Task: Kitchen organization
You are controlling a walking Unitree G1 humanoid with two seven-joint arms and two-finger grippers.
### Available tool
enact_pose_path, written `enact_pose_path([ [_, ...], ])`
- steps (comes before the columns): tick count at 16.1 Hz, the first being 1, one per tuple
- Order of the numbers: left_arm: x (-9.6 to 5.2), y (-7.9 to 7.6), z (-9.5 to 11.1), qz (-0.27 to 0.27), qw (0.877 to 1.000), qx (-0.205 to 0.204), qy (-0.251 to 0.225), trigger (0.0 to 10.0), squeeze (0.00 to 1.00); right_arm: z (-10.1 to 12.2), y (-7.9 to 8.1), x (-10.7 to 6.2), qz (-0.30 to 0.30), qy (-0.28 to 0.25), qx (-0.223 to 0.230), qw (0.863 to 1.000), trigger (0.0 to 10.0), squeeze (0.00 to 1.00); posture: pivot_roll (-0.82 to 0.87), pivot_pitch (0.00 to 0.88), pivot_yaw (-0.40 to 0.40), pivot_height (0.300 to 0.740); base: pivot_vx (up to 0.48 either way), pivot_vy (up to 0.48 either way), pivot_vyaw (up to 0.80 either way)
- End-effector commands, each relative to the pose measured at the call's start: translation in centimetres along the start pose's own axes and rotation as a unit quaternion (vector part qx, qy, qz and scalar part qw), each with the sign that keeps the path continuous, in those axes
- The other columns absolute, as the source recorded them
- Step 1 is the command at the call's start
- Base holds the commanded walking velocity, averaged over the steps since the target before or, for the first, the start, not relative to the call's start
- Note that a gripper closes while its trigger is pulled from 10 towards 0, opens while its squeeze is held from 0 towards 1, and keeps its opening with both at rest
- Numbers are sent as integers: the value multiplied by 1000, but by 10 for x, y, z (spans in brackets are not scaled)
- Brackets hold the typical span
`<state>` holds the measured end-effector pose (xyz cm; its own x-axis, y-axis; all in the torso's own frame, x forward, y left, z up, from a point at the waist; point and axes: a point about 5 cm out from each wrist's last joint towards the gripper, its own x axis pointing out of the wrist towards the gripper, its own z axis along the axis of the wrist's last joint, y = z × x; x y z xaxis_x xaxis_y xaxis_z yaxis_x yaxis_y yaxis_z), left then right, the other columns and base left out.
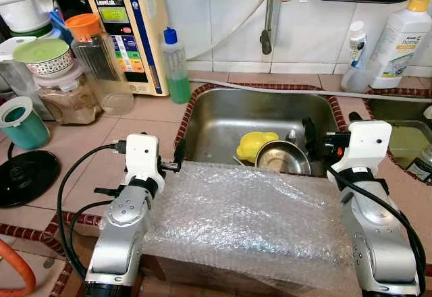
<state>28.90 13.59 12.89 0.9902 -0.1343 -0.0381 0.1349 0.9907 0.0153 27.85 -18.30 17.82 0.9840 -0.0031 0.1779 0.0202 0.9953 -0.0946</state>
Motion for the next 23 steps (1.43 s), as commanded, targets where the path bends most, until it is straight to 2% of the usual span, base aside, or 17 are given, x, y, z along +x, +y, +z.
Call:
enact_pose_path([
  [1,-1,0,5,-1,1000,9,-5,10000,0,7,2,1,1,-11,1,1000,10000,0,-33,0,102,740,-251,0,0],
  [13,3,0,8,-4,1000,12,-7,10000,0,9,1,5,-3,-16,2,1000,10000,0,-33,0,103,740,-273,0,0],
  [22,3,-3,5,-11,1000,9,-7,10000,0,10,2,5,1,-16,3,1000,10000,0,-37,0,96,740,0,0,0],
  [23,2,-5,5,-16,1000,-2,-10,10000,0,9,3,5,3,-15,3,1000,10000,0,-37,0,93,740,0,0,0],
])
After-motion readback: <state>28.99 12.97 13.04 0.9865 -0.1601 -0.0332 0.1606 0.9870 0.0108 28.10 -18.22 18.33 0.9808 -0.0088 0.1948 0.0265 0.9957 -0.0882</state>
